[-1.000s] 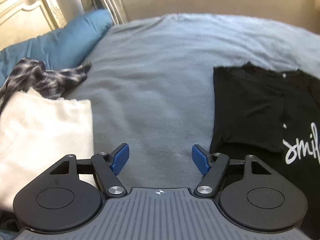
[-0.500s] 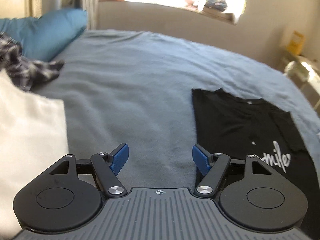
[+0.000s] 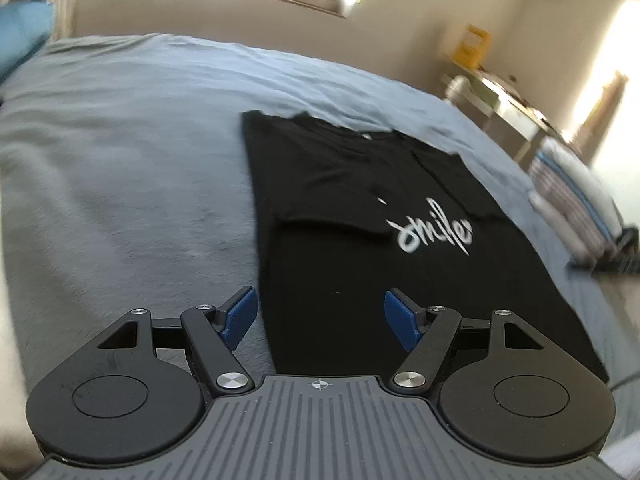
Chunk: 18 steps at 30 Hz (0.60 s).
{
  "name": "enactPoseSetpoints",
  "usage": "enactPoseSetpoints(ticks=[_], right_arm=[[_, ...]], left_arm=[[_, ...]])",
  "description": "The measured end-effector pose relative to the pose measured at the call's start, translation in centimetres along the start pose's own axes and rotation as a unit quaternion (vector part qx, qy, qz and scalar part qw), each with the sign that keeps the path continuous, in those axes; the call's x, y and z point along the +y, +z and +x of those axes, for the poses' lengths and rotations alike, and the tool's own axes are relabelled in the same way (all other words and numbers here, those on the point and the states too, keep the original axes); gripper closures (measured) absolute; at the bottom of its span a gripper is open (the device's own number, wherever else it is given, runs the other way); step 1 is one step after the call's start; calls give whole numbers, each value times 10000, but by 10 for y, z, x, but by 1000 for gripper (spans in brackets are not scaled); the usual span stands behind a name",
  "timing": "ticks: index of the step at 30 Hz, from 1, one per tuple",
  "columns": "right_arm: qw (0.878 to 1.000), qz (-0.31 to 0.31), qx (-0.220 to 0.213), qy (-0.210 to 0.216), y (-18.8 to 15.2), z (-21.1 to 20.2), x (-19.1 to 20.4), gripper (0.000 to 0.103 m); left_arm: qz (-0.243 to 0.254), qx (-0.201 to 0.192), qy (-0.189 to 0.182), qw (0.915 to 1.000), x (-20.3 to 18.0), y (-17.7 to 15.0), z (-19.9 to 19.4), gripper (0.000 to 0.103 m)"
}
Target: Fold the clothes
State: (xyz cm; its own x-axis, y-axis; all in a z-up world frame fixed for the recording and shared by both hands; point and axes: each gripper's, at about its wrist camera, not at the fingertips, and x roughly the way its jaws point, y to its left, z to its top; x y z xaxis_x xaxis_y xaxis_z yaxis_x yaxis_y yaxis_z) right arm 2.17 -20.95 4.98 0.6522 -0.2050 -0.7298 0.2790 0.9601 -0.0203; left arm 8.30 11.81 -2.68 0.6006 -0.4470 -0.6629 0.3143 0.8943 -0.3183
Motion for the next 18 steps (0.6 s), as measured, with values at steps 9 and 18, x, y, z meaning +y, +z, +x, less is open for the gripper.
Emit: enactPoseSetpoints(ticks=[9,18], right_arm=[[9898,706,-1029,-689,77,-111,-67,76],[9895,1004,-972,369,16,-153,-79,67]], left_arm=[[564,230,-633,9961,-19,45,30,32],[918,755,-1083,9870,-59,-6,28,35]])
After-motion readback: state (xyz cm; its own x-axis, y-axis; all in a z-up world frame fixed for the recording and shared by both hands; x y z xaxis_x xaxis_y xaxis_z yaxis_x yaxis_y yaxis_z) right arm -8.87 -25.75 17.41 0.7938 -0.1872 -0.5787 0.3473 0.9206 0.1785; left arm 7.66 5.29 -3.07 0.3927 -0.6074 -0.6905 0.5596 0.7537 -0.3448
